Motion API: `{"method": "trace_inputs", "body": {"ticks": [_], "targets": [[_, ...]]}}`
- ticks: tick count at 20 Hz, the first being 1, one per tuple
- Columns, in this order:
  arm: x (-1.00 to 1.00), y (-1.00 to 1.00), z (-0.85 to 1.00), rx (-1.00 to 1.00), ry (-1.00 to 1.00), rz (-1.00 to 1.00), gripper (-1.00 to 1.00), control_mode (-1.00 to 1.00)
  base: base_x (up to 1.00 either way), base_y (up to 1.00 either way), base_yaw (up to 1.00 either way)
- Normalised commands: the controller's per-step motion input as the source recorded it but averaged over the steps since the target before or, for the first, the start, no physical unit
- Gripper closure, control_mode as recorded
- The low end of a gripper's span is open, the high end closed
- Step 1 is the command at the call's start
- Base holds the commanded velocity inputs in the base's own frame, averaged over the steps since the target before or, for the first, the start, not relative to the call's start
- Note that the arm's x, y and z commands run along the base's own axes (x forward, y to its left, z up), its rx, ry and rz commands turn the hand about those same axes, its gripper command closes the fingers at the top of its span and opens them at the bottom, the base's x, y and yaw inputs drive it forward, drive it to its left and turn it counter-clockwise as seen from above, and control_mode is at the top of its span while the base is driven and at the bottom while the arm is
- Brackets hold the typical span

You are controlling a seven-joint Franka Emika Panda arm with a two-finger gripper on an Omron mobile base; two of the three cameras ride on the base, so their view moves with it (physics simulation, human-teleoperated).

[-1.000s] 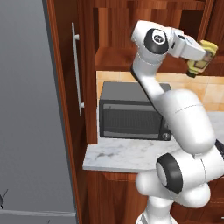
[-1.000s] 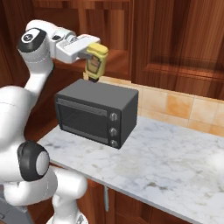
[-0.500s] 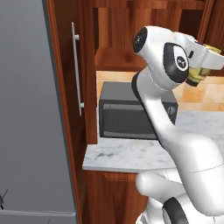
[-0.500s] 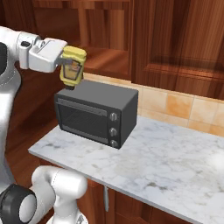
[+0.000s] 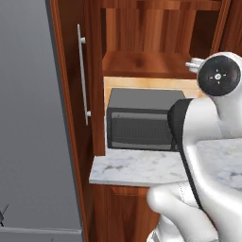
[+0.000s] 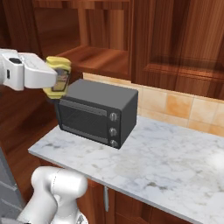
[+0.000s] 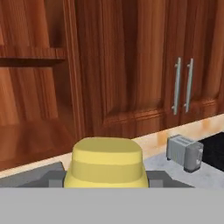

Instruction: Move the oil and vinegar bottle and mustard from the cabinet to the dining counter.

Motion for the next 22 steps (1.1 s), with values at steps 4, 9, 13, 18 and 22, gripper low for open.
{"method": "trace_inputs", "body": {"ticks": [4,9,13,18,22], "targets": [[-0.36,0.1,-0.11,-0.04,0.06,0.34,1.0,-1.0,0.0,0.0,0.0],[-0.06,0.0,-0.35,-0.03,0.08,0.22,1.0,-1.0,0.0,0.0,0.0],[0.0,0.02,-0.33,-0.02,0.02,0.09,1.0,-1.0,0.0,0.0,0.0],[-0.03,0.04,-0.04,-0.01,0.0,0.0,1.0,1.0,-0.68,0.0,-0.02],[0.0,0.0,0.0,0.0,0.0,0.0,1.0,1.0,-1.0,-0.18,-0.12]]}}
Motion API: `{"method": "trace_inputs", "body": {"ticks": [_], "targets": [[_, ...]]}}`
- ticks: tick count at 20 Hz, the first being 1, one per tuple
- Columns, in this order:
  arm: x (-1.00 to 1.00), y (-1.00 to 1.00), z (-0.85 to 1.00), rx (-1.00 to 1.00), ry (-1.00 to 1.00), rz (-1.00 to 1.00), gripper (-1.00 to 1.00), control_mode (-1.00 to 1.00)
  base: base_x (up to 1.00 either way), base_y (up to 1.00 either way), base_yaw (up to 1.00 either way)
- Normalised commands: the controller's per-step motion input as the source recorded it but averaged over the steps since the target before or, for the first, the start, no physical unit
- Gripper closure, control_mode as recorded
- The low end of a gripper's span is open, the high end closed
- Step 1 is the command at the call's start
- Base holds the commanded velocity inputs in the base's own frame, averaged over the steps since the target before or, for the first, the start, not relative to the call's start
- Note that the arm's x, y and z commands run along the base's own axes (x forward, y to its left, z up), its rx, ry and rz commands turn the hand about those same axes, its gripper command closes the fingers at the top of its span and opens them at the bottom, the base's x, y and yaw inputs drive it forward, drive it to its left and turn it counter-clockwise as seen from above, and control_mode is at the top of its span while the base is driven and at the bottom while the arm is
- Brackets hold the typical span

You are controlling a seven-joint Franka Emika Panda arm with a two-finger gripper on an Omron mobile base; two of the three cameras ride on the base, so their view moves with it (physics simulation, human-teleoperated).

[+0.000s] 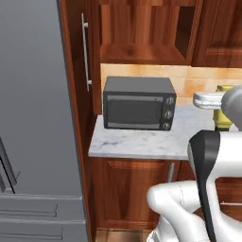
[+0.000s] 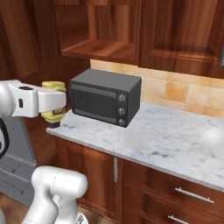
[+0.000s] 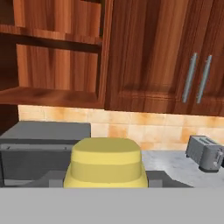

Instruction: Move the oil and vinegar bottle and mustard from the cabinet to the dining counter.

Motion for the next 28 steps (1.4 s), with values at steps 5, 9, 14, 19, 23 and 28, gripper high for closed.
{"method": "trace_inputs", "body": {"ticks": [5,9,14,19,23,28], "targets": [[0.0,0.0,0.0,0.0,0.0,0.0,1.0,1.0,-0.44,-0.24,-0.49],[0.0,0.0,0.0,0.0,0.0,0.0,1.0,1.0,0.0,-0.04,-1.0],[0.0,0.0,0.0,0.0,0.0,0.0,1.0,1.0,0.0,-0.1,-1.0],[0.0,0.0,0.0,0.0,0.0,0.0,1.0,1.0,0.0,-0.2,-0.99],[0.0,0.0,0.0,0.0,0.0,0.0,1.0,1.0,0.0,-0.32,-0.96],[0.0,0.0,0.0,0.0,0.0,0.0,1.0,1.0,0.0,-0.35,-0.94]]}}
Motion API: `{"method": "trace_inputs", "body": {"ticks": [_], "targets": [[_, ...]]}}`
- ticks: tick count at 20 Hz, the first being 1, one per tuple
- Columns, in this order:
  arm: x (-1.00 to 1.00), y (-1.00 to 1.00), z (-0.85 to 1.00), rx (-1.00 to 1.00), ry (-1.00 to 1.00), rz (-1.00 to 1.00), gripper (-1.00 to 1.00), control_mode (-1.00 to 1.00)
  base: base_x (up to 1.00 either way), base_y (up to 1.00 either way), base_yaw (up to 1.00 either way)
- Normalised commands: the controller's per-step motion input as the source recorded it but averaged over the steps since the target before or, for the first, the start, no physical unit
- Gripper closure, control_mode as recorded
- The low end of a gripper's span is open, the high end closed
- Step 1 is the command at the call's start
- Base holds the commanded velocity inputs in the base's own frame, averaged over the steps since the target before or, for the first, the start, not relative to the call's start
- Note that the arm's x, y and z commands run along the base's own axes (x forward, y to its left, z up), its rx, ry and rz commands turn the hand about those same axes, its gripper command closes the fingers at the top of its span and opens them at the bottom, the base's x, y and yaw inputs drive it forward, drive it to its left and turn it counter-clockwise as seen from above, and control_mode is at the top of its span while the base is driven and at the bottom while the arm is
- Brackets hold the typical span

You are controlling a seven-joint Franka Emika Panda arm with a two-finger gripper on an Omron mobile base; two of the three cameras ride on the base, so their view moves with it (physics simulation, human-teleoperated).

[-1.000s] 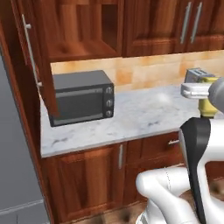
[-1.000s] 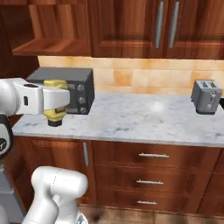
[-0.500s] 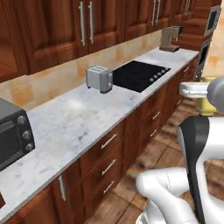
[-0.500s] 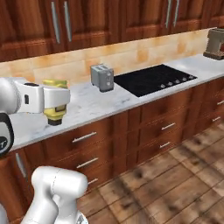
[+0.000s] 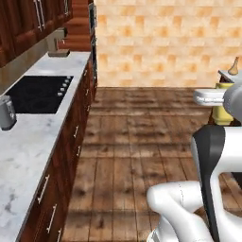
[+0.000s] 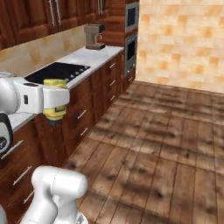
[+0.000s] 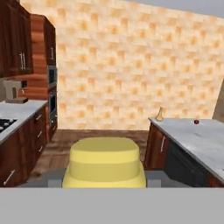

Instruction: Move the oil and vinegar bottle and mustard from the cabinet to the dining counter.

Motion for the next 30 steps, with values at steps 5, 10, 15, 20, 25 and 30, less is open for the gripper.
{"method": "trace_inputs", "body": {"ticks": [5,10,15,20,25,30], "targets": [[0.0,0.0,0.0,0.0,0.0,0.0,1.0,1.0,0.0,-0.25,-0.92],[0.0,0.0,0.0,0.0,0.0,0.0,1.0,1.0,0.22,-0.06,-0.86],[0.0,0.0,0.0,0.0,0.0,0.0,1.0,1.0,0.87,0.27,-0.58],[0.0,0.0,0.0,0.0,0.0,0.0,1.0,1.0,1.0,0.46,-0.41],[0.0,0.0,0.0,0.0,0.0,0.0,1.0,1.0,1.0,0.49,-0.37],[0.0,0.0,0.0,0.0,0.0,0.0,1.0,1.0,1.0,0.38,-0.33]]}}
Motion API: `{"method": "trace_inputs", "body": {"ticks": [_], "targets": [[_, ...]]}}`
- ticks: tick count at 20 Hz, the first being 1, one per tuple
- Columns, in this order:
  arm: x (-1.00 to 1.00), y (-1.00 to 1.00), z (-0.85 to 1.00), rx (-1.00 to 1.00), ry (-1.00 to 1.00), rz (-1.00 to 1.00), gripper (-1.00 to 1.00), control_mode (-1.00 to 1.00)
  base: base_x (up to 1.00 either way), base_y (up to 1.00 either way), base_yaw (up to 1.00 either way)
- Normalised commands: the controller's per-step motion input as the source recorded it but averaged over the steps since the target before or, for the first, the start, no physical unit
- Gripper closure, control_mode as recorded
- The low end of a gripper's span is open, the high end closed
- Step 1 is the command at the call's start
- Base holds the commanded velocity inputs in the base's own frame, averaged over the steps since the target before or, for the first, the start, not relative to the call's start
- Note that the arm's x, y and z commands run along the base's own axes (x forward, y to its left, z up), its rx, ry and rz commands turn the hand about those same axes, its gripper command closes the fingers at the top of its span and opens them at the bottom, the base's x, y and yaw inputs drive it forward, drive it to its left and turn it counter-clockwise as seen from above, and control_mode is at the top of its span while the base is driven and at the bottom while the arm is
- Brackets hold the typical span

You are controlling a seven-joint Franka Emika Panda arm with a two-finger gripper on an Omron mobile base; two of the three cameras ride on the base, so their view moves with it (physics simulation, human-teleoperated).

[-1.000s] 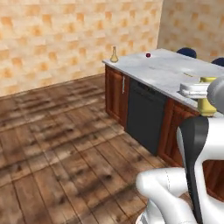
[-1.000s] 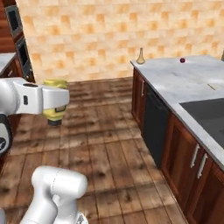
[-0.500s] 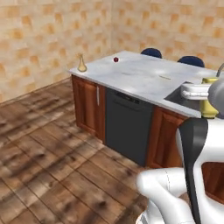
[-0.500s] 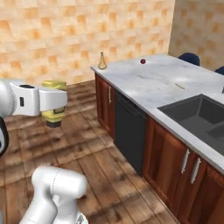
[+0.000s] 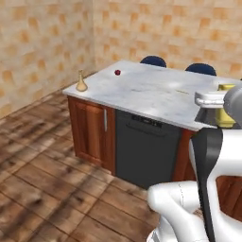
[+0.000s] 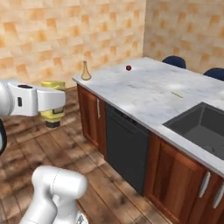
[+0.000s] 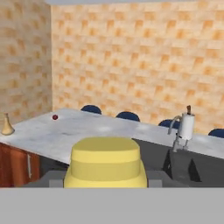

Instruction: Move the oil and vinegar bottle and mustard from the cabinet to the dining counter.

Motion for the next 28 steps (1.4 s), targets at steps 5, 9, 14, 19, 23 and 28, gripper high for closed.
{"method": "trace_inputs", "body": {"ticks": [5,9,14,19,23,28], "targets": [[0.0,0.0,0.0,0.0,0.0,0.0,1.0,1.0,1.0,0.2,-0.29],[0.0,0.0,0.0,0.0,0.0,0.0,1.0,1.0,1.0,0.01,-0.28],[0.0,0.0,0.0,0.0,0.0,0.0,1.0,1.0,1.0,0.01,-0.29],[0.0,0.0,0.0,0.0,0.0,0.0,1.0,1.0,0.99,0.16,-0.26],[0.21,0.1,0.0,0.01,0.05,-0.05,1.0,-1.0,0.67,0.25,-0.16],[0.93,0.57,-0.23,0.01,0.11,-0.2,1.0,-1.0,0.0,0.0,0.0]]}}
